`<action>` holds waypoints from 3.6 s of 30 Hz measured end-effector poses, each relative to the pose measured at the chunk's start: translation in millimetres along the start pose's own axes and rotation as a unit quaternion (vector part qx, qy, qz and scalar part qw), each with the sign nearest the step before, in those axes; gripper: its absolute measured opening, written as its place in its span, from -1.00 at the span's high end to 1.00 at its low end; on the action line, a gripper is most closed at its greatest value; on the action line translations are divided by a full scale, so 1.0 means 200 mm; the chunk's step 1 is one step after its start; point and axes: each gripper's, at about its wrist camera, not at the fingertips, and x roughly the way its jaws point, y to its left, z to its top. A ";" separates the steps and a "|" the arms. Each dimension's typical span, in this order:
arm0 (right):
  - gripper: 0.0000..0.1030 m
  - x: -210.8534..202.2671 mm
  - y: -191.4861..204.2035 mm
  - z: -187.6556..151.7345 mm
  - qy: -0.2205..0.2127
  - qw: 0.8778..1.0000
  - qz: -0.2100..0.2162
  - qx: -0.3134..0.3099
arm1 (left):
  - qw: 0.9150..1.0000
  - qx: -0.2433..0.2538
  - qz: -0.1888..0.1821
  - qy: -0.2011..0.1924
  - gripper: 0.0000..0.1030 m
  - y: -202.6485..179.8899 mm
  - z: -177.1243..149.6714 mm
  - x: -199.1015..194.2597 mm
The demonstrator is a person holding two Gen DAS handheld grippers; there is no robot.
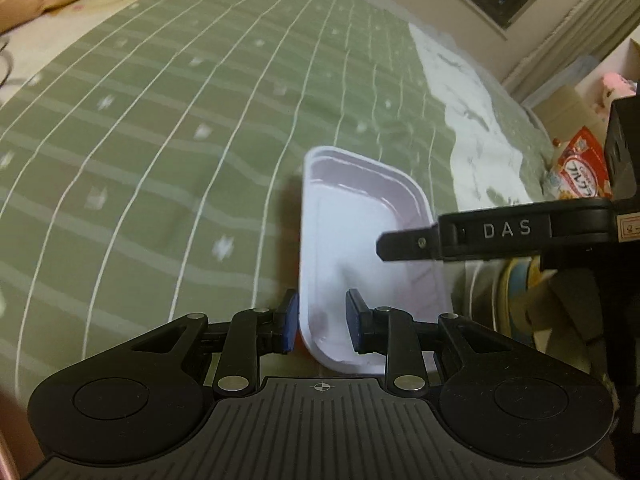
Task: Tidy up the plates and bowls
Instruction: 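Grasp the red foil tray rim with both tools, then carry the red foil tray over the bowl stack with both tools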
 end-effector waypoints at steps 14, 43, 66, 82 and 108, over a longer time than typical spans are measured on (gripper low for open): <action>-0.27 -0.12 0.04 -0.29 -0.127 0.991 -0.033 -0.024 | 0.997 0.012 0.074 -0.026 0.45 -0.03 0.04 0.09; 0.34 -0.10 0.07 -0.33 -0.106 0.993 0.042 -0.025 | 0.995 0.019 0.085 -0.058 0.55 -0.14 0.10 -0.11; 0.29 -1.08 -0.67 -0.49 -0.222 0.974 -0.006 0.044 | 0.983 0.178 -0.045 0.013 0.50 -1.20 0.09 -0.12; 0.29 -0.78 -0.93 -0.57 -0.161 0.981 0.041 0.099 | 0.987 0.149 -0.037 0.052 0.53 -1.15 0.06 0.04; 0.26 -0.89 -0.87 -0.70 -0.165 0.982 0.040 0.079 | 0.987 0.137 -0.076 0.042 0.53 -1.11 0.03 -0.05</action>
